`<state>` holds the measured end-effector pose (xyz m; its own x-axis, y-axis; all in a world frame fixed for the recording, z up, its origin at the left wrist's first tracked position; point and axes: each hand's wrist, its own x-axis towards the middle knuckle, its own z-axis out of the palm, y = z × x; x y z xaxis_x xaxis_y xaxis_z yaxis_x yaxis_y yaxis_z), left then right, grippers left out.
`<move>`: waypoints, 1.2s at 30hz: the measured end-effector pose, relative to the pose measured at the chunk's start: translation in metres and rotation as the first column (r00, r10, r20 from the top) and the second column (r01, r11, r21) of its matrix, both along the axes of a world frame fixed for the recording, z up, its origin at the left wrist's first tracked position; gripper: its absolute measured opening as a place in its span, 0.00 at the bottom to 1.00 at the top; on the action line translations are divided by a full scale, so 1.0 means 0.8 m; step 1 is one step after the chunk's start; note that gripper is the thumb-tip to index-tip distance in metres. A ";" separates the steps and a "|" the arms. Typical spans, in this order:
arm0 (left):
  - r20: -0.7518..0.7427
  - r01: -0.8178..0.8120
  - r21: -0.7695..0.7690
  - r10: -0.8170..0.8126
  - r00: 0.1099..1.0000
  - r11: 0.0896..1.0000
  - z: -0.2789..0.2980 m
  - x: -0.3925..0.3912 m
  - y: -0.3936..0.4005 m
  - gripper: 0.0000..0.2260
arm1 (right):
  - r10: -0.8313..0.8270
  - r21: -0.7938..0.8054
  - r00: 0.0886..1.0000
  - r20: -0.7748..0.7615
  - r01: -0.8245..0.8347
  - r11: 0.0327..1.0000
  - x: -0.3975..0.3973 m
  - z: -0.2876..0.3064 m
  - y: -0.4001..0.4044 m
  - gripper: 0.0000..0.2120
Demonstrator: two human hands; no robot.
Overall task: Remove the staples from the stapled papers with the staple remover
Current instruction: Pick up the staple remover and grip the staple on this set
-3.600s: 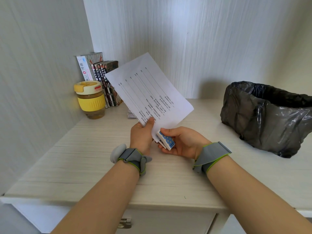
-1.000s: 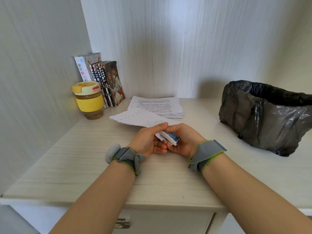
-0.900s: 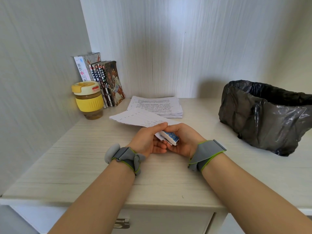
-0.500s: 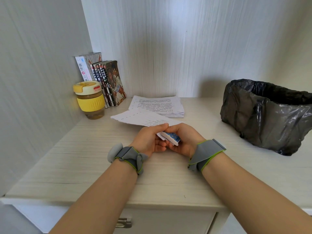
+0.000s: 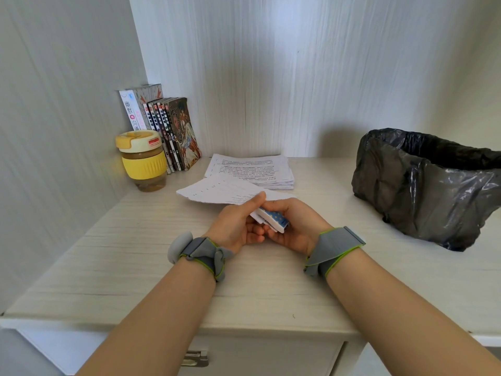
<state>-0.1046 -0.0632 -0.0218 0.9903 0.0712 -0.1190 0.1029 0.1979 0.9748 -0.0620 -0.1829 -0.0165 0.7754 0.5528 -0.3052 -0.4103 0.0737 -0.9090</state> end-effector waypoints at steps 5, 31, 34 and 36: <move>-0.032 -0.040 -0.071 0.038 0.999 0.997 -0.001 0.000 -0.001 0.16 | 0.064 -0.003 0.998 -0.008 -0.064 0.998 0.000 0.004 -0.006 0.09; 0.004 -0.165 -0.026 0.165 0.986 0.986 -0.003 0.002 -0.009 0.06 | 0.307 -0.525 0.469 0.828 0.455 0.719 -0.005 0.003 -0.008 0.15; 0.001 -0.173 -0.001 0.173 0.985 0.985 -0.003 0.001 -0.011 0.06 | 0.338 -0.529 0.427 0.839 0.492 0.692 -0.005 0.004 -0.007 0.14; -0.003 -0.179 0.035 0.179 0.984 0.983 -0.003 0.002 -0.012 0.07 | 0.402 -0.556 0.384 0.831 0.558 0.616 -0.006 0.004 -0.006 0.15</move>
<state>-0.1031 -0.0731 -0.0246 0.9605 0.2514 -0.1190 0.0744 0.1800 0.9809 -0.0664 -0.1874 -0.0136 0.8308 0.4454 0.3337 0.5522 -0.7350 -0.3936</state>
